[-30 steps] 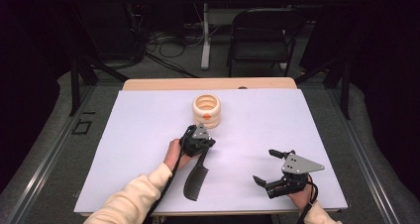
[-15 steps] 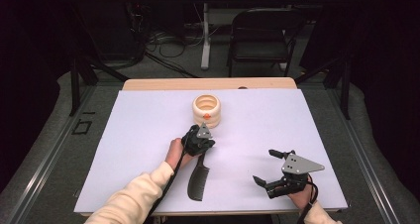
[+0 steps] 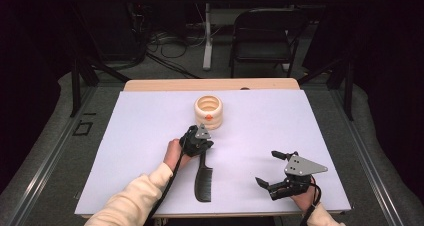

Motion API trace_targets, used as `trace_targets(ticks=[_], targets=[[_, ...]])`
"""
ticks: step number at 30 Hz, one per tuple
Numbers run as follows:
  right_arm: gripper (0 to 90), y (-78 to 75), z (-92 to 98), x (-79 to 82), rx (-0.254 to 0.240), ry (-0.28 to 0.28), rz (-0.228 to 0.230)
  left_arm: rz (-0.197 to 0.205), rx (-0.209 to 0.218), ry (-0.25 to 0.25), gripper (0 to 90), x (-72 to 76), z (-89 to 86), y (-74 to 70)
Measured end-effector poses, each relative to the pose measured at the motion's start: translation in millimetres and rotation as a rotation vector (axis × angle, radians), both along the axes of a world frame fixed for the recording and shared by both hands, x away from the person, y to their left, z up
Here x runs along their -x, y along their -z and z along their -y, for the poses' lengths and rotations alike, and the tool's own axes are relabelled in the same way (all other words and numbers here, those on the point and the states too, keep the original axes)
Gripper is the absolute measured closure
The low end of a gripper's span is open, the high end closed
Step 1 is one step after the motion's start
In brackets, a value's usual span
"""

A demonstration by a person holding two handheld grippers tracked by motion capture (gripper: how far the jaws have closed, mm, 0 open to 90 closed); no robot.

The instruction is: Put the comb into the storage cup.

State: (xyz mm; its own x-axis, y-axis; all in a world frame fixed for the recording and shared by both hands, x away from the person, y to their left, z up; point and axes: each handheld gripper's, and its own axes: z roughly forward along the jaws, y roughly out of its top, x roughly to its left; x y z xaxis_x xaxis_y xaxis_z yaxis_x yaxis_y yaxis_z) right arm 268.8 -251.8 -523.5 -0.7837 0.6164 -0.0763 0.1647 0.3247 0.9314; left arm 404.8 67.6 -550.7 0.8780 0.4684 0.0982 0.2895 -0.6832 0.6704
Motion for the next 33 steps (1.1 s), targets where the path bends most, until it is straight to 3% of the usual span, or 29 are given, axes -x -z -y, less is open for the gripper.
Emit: trace_targets(ticks=[13,25,33], targets=[[0.3,0.0,-0.9,-0.1,0.006,0.0,-0.003,0.007,-0.014,0.003,90.0,2.7,-5.3,0.1],[0.4,0.1,-0.8,-0.2,0.007,-0.001,-0.002,-0.017,-0.019,-0.009,90.0,4.5,-9.0,-4.0],[0.4,-0.2,-1.5,0.0,0.008,-0.004,0.0,-0.005,-0.036,-0.01,90.0,5.4,-11.3,-4.4]])
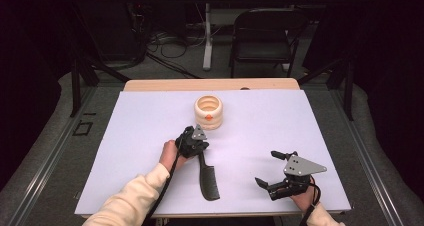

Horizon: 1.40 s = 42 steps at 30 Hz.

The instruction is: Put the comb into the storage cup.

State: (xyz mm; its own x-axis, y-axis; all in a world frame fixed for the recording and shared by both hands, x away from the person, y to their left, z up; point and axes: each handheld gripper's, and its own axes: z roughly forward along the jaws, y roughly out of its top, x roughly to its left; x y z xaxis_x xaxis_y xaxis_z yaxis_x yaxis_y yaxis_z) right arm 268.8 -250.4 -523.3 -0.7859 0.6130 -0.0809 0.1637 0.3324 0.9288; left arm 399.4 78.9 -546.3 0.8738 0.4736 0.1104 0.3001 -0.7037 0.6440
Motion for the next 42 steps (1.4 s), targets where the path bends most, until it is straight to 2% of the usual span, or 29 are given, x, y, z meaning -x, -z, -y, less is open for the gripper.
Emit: trace_targets(ticks=[12,14,15,19,24,30,34,42], targets=[[0.4,0.0,0.2,-0.1,0.0,0.0,0.001,0.001,-0.016,0.001,90.0,2.1,-1.7,2.1],[0.4,0.0,0.2,-0.6,0.0,-0.001,0.0,-0.001,-0.02,0.001,90.0,2.6,-3.0,1.7],[0.4,0.3,0.0,-1.4,0.001,-0.004,0.001,-0.016,-0.021,-0.001,90.0,2.6,-4.2,1.5],[0.4,0.0,-1.0,-1.3,0.002,-0.004,0.002,-0.017,-0.028,-0.003,90.0,4.7,-7.0,0.7],[0.5,0.2,-1.1,-1.5,0.003,-0.006,0.001,-0.016,-0.026,-0.004,90.0,6.5,-9.5,0.4],[0.5,0.2,-1.9,-2.7,0.005,-0.01,0.002,-0.024,0.01,-0.027,90.0,6.0,-15.2,-0.7],[0.5,0.4,-2.4,-2.8,0.004,-0.015,0.001,-0.026,-0.007,-0.02,90.0,7.8,-17.7,-1.7],[0.5,0.3,-2.6,-3.2,0.005,-0.013,0.002,-0.04,-0.012,-0.021,90.0,9.7,-20.6,-2.1]])
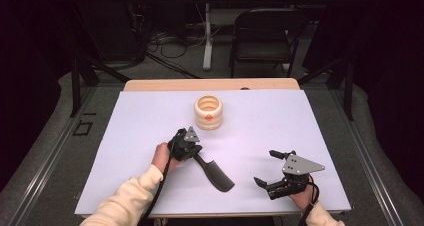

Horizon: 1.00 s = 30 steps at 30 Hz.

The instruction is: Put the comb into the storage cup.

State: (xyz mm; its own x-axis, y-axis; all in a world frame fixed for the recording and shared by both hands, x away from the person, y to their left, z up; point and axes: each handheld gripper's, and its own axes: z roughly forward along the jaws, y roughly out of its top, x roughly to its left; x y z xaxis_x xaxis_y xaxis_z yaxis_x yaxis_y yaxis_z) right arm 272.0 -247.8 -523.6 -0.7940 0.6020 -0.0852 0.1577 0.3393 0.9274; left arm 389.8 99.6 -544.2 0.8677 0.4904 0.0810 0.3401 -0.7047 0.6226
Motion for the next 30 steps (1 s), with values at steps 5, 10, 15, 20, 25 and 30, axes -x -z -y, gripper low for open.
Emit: trace_targets(ticks=[5,10,15,20,25,30], targets=[[0.5,0.2,0.3,-0.1,-0.001,0.0,-0.001,-0.005,-0.013,-0.002,90.0,2.8,-3.7,-0.9],[0.5,0.2,0.1,-0.1,-0.004,-0.001,0.0,-0.016,-0.012,-0.009,90.0,5.4,-7.1,-0.4],[0.5,0.2,0.2,-0.1,-0.003,-0.002,0.0,-0.022,-0.006,-0.02,90.0,7.4,-10.7,-0.4],[0.5,-0.3,0.4,0.4,0.002,-0.002,0.004,-0.033,-0.022,-0.016,90.0,10.9,-16.2,-0.1],[0.5,-0.1,0.0,0.3,0.004,-0.002,0.0,-0.034,-0.015,-0.021,90.0,14.0,-19.2,-0.2],[0.5,-0.1,0.1,0.2,0.003,-0.001,0.002,-0.042,-0.019,-0.02,90.0,17.2,-19.9,0.9]])
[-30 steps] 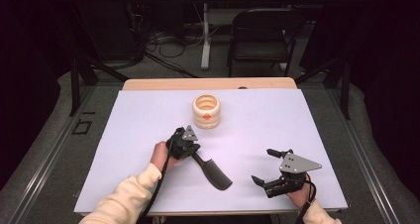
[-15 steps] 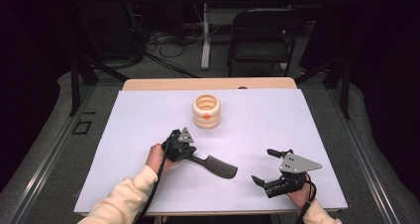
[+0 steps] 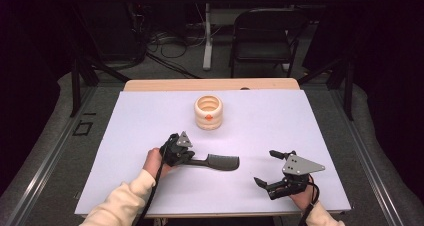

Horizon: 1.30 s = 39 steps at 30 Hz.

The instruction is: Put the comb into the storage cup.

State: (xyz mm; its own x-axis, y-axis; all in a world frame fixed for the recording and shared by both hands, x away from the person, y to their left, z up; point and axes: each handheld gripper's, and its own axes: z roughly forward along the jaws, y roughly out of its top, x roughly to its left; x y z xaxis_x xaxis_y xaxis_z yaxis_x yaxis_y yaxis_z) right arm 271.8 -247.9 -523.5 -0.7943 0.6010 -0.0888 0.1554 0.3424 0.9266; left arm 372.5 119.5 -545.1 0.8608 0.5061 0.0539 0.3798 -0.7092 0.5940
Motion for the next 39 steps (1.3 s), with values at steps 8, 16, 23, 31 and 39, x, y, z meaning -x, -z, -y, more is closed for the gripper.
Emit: trace_targets(ticks=[8,16,23,31,39], targets=[[0.5,-0.2,0.3,0.5,-0.001,-0.002,0.002,-0.011,-0.007,0.003,90.0,4.3,-4.1,0.3],[0.5,-0.3,0.1,0.4,-0.001,-0.002,0.002,-0.018,0.0,-0.005,90.0,9.1,-8.7,-0.9],[0.5,-0.1,0.1,0.1,-0.001,-0.001,0.0,-0.035,0.002,0.002,90.0,12.9,-9.7,-0.3],[0.5,-0.6,0.5,1.3,-0.003,-0.002,0.002,-0.05,0.005,0.001,90.0,16.3,-10.5,0.4],[0.5,-0.2,0.0,0.6,-0.002,-0.003,-0.002,-0.072,0.013,0.002,90.0,18.1,-12.5,0.5]])
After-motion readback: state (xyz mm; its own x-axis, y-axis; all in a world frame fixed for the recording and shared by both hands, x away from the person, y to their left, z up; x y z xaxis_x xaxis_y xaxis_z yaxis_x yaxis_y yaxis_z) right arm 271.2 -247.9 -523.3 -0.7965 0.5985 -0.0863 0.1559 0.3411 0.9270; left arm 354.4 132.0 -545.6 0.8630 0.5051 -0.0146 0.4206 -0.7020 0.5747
